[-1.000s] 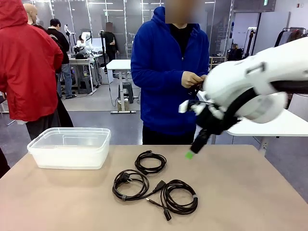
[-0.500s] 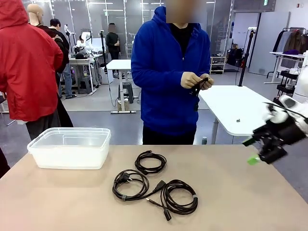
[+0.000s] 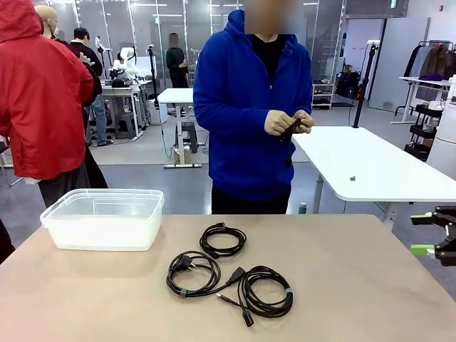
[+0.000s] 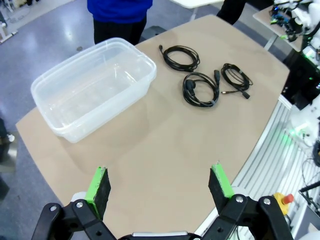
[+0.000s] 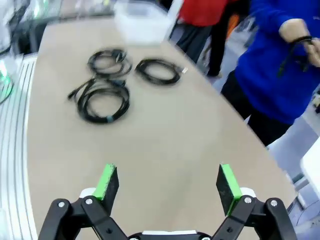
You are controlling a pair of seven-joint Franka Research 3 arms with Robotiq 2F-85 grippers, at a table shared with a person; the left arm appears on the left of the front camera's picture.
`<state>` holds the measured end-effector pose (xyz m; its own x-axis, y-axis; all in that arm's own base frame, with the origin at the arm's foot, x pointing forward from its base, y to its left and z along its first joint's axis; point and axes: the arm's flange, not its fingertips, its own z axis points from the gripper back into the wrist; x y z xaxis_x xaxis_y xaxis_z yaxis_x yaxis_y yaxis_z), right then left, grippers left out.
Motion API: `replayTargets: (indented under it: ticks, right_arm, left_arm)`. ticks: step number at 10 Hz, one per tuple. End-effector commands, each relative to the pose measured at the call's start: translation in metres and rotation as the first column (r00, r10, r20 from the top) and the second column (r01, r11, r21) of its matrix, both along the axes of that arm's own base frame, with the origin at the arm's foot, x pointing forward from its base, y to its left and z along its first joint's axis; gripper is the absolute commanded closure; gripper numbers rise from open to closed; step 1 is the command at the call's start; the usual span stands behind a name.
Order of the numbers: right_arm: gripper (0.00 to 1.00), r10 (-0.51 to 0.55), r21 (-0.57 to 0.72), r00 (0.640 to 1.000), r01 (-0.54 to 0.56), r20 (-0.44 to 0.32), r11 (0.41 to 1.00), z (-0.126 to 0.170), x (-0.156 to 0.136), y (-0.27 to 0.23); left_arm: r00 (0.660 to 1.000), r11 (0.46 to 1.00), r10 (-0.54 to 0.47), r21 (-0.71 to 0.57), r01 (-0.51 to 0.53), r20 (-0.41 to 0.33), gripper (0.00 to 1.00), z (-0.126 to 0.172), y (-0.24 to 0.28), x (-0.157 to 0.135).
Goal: Organize and store the cables.
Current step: Place the Power Cable into the Organizing box.
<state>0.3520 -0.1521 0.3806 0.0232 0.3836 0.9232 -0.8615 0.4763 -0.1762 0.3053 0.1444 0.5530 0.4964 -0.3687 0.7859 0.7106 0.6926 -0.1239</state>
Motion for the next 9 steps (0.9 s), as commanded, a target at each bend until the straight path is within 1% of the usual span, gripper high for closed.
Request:
replayTargets:
  ticks: [1,8,9]
  right_arm:
    - [0.00,0.049,-0.101,0.998,-0.051,-0.026,0.994,0.0060,0.0034,0.0093]
    - [0.00,0.049,-0.101,0.998,-0.051,-0.026,0.994,0.0060,0.0034,0.0093]
    - [0.00,0.049,-0.101,0.998,-0.051,-0.026,0.994,0.0060,0.0034,0.0093]
  left_arm:
    - [1.000,1.000,-0.021,-0.013,0.021,0.013,0.00,0.0012,0.0022,0.0006]
    - [1.000,1.000,-0.021,-0.013,0.021,0.013,0.00,0.0012,0.0022,0.0006]
    - [1.000,1.000,0.000,0.001,0.000,0.000,0.00,0.0000,-0.0001,0.0000]
